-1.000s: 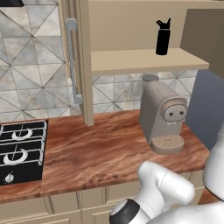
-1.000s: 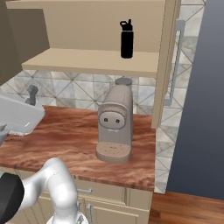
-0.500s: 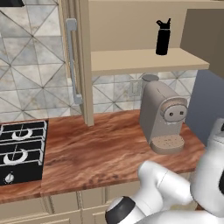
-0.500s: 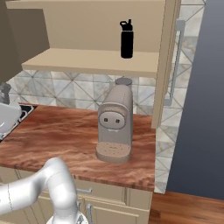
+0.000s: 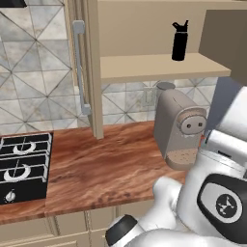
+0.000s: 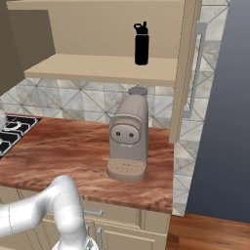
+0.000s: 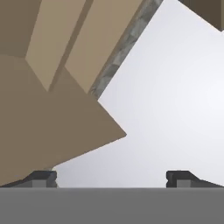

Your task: Pick the avocado and bread from the counter and place them on the plate. Then pick the jam from the cabinet and place it next to the plate. Lastly close the cabinet door.

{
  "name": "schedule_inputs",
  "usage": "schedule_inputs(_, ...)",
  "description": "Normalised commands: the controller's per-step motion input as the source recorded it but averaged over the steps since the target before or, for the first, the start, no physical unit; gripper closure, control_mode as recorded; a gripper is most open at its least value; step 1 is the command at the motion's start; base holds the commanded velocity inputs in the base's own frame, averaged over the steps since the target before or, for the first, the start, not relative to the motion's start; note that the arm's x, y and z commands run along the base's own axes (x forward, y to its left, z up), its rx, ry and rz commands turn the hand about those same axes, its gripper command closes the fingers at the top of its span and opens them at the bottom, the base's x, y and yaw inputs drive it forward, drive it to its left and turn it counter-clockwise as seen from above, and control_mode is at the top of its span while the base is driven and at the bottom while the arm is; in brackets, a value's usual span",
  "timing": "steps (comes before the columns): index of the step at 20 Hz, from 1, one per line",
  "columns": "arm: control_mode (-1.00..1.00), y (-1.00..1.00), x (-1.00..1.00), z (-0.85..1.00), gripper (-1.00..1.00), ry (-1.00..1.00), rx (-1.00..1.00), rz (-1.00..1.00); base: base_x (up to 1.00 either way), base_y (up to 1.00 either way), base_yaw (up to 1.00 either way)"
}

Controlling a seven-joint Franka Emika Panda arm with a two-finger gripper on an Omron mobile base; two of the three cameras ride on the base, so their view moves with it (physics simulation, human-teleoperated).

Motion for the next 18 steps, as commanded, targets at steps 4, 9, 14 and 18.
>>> schedule_inputs(4,-1.0,1.0,-0.13,0.28,-1.0,0.3,0.0,0.14,0.0,0.0,0.0)
schedule_inputs(9,-1.0,0.99,-0.63,0.09,-1.0,0.18,0.0,0.21,0.0,0.0,0.0)
schedule_inputs(14,-1.0,1.0,-0.7,0.06,-1.0,0.13,-0.01,0.21,0.0,0.0,0.0)
schedule_inputs(18,-1.0,0.99,-0.9,0.15,-1.0,0.01,-0.04,0.09,0.0,0.0,0.0)
